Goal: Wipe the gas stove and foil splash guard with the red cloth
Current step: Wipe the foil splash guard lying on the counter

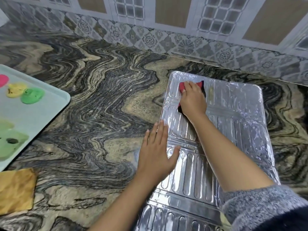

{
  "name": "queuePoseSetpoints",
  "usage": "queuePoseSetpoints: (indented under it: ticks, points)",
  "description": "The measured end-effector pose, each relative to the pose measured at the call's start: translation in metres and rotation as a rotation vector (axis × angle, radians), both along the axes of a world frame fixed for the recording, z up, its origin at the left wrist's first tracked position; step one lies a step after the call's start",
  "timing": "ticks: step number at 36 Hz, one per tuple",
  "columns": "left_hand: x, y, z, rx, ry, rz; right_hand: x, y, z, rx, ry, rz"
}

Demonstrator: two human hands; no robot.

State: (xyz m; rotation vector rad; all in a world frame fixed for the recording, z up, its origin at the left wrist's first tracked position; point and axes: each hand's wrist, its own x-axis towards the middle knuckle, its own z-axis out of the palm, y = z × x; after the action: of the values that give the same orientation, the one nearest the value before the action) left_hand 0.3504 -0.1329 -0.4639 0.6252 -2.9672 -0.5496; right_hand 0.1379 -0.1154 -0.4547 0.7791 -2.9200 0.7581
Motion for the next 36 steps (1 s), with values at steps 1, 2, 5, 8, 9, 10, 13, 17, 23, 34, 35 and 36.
queuePoseSetpoints:
  ticks: [1, 2, 5, 8, 9, 10, 13, 17, 23, 34, 35, 36]
  points:
    - [0.000, 0.000, 0.000, -0.002, -0.008, 0.000, -0.002, 0.008, 0.000, -0.001, 0.003, -0.029]
    - [0.000, 0.000, 0.001, -0.004, -0.014, 0.001, -0.004, 0.016, 0.000, -0.003, 0.008, -0.054]
    - [0.001, 0.000, 0.002, -0.008, -0.025, -0.005, -0.011, 0.046, 0.000, -0.011, 0.018, -0.113]
    - [0.001, 0.000, 0.004, -0.014, -0.033, -0.015, -0.020, 0.078, 0.000, -0.017, 0.019, -0.173]
    - [0.002, 0.000, 0.004, -0.015, -0.036, -0.018, -0.023, 0.088, 0.000, -0.018, 0.024, -0.194]
    - [0.002, -0.001, 0.005, -0.017, -0.040, -0.021, -0.027, 0.098, -0.001, -0.019, 0.028, -0.215]
    - [0.002, -0.001, 0.005, -0.015, -0.048, -0.026, -0.039, 0.125, -0.002, -0.021, 0.052, -0.276]
    - [0.002, -0.001, 0.005, -0.018, -0.051, -0.034, -0.058, 0.148, -0.002, 0.001, 0.075, -0.334]
    - [0.002, -0.001, 0.004, -0.012, -0.027, -0.038, -0.088, 0.147, -0.001, 0.012, 0.080, -0.387]
    - [0.002, -0.001, 0.004, 0.000, -0.015, -0.041, -0.099, 0.092, -0.003, 0.047, 0.070, -0.239]
    - [0.002, -0.001, 0.003, -0.003, -0.015, -0.041, -0.097, 0.086, -0.003, 0.051, 0.071, -0.231]
    - [0.002, -0.001, 0.004, -0.005, -0.013, -0.041, -0.095, 0.080, -0.003, 0.057, 0.066, -0.223]
